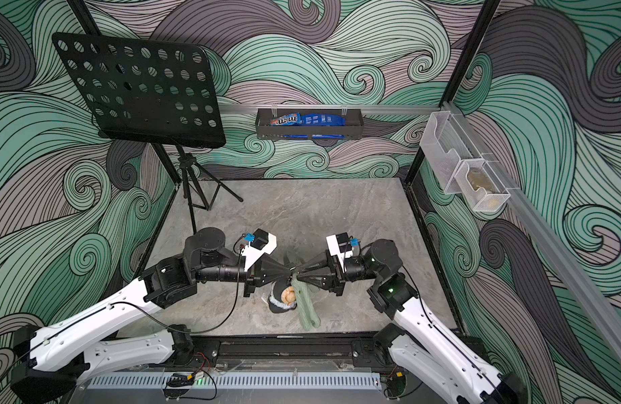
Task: Remove the decoration from the bag
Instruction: Adjust the bag.
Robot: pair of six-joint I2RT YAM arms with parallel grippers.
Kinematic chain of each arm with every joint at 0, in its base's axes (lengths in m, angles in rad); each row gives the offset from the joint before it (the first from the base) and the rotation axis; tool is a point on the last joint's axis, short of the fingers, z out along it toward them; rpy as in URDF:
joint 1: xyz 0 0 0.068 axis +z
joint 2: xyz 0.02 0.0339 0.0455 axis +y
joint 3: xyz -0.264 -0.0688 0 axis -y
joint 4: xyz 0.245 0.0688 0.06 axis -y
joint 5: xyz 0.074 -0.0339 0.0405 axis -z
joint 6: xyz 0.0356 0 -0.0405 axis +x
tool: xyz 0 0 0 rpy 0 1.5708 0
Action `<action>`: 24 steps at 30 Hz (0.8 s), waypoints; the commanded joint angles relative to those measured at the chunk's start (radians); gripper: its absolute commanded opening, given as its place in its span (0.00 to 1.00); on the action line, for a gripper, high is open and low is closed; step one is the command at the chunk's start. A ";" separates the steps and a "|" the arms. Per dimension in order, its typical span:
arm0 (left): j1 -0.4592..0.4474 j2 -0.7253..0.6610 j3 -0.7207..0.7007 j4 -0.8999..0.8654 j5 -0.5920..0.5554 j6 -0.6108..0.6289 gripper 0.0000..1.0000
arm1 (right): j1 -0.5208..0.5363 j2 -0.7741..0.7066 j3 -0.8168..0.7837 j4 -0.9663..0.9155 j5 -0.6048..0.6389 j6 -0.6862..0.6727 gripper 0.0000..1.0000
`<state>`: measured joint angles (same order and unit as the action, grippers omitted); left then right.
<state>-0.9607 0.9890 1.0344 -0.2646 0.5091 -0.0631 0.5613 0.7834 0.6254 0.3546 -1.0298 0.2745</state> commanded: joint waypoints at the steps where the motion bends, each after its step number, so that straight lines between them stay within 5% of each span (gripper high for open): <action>1: 0.002 -0.005 0.052 0.063 0.049 -0.010 0.00 | 0.000 -0.002 0.033 -0.041 0.083 -0.031 0.28; 14: 0.002 -0.008 0.043 0.066 0.053 -0.026 0.00 | 0.000 -0.067 0.070 -0.171 0.176 -0.113 0.29; 20: 0.002 0.003 0.045 0.079 0.057 -0.036 0.00 | 0.002 -0.046 0.058 -0.113 0.065 -0.080 0.28; 24: 0.002 0.005 0.047 0.088 0.062 -0.041 0.00 | 0.002 -0.032 0.050 -0.108 0.044 -0.081 0.18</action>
<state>-0.9543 0.9916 1.0344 -0.2451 0.5400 -0.0917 0.5617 0.7486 0.6727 0.2317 -0.9440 0.1932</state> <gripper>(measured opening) 0.041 0.190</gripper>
